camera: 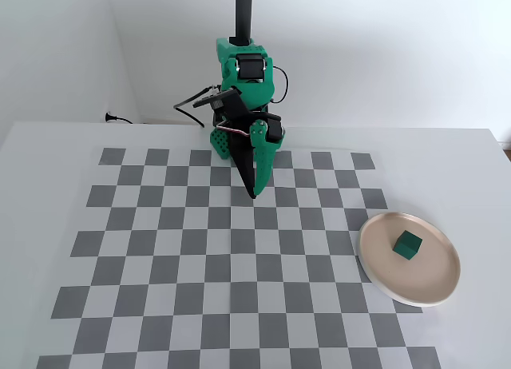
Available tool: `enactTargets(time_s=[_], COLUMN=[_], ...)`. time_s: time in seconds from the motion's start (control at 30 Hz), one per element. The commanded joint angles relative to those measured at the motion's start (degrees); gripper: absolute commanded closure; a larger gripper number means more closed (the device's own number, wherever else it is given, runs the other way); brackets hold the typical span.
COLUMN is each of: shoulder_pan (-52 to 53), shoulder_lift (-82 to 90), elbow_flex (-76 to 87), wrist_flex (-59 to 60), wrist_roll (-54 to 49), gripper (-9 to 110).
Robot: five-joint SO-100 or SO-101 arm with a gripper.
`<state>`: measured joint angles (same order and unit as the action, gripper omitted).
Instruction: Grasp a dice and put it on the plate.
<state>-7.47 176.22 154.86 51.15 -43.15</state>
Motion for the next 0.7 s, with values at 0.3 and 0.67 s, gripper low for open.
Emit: enactTargets(time_s=[0.3,0.67], shoulder_pan=[-0.7,-2.6], shoulder_lift=[10.8,14.8], elbow_flex=[8.1,10.5], wrist_flex=[1.7,6.6], wrist_roll=[5.7,22.4], gripper=[106,106])
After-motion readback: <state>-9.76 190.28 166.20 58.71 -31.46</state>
